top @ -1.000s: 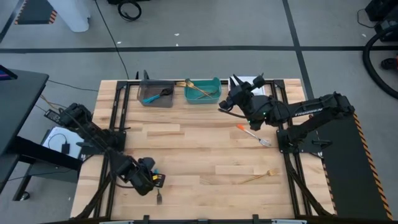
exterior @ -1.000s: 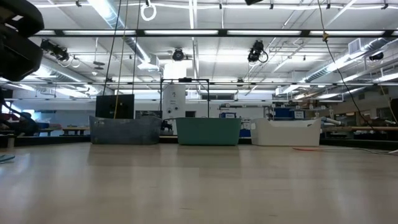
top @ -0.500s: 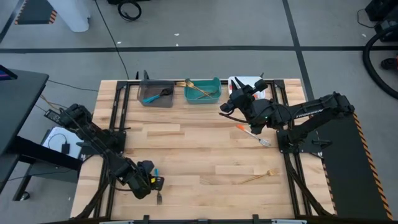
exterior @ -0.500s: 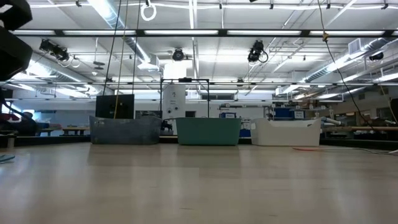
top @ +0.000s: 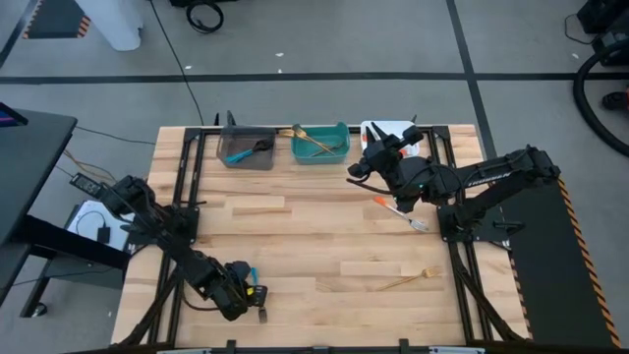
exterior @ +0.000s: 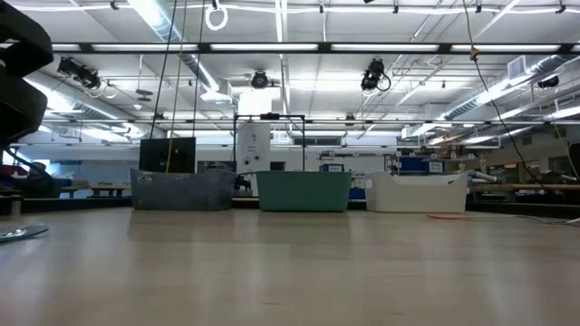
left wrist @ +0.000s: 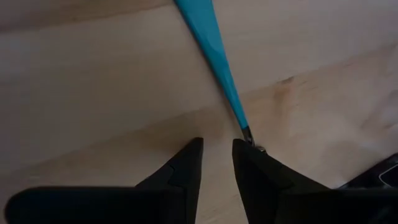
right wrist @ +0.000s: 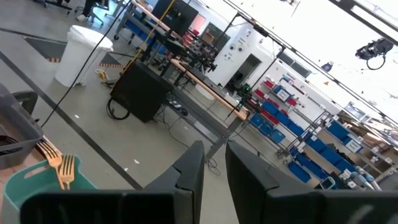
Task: Sort silverware by color (type)
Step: Put the blue fork into the black transparent bin
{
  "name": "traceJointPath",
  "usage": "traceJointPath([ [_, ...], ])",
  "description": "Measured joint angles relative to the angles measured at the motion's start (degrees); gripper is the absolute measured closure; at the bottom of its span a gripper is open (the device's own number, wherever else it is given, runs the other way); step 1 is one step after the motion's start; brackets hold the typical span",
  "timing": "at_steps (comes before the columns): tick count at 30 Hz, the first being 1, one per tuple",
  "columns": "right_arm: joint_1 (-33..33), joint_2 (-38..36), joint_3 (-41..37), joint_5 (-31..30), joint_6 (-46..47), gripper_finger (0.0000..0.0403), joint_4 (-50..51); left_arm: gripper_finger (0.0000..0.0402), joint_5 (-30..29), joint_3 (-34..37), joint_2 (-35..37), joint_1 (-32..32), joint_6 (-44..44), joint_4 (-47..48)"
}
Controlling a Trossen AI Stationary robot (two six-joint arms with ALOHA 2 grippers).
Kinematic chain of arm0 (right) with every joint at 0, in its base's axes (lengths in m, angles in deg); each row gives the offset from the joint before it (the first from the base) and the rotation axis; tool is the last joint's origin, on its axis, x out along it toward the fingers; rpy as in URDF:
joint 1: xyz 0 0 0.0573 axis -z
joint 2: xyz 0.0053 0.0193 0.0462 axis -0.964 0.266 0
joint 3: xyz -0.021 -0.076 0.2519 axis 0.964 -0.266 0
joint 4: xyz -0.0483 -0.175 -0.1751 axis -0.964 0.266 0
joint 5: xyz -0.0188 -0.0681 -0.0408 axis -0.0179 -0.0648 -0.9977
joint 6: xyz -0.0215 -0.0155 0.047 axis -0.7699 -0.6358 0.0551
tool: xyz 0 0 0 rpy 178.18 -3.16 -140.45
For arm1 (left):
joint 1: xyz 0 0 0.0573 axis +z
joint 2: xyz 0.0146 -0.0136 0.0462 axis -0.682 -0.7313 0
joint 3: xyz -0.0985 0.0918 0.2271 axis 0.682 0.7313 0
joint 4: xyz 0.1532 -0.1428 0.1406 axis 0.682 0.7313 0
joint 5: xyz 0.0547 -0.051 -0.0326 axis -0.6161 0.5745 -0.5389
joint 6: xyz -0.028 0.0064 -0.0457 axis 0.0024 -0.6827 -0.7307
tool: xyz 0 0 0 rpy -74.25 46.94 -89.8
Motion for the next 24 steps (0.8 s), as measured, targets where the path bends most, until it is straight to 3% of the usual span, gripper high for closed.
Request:
traceJointPath([
  [5,0.00,0.00,0.00,0.02,0.00,0.0328,0.02,0.0299,-4.21,-1.81,0.07,0.90,3.52,1.26],
  [9,0.00,0.00,0.00,0.04,0.00,0.0328,0.00,0.0299,-9.33,-8.07,-0.49,2.07,14.44,12.82],
  [15,-0.15,0.00,0.01,0.17,0.01,0.0328,0.09,0.0299,-8.92,-19.41,-0.23,3.56,45.45,30.20],
  [24,-1.25,0.00,0.02,0.20,0.02,0.0328,0.16,0.0299,-7.52,-24.80,-0.07,8.72,92.75,32.33],
])
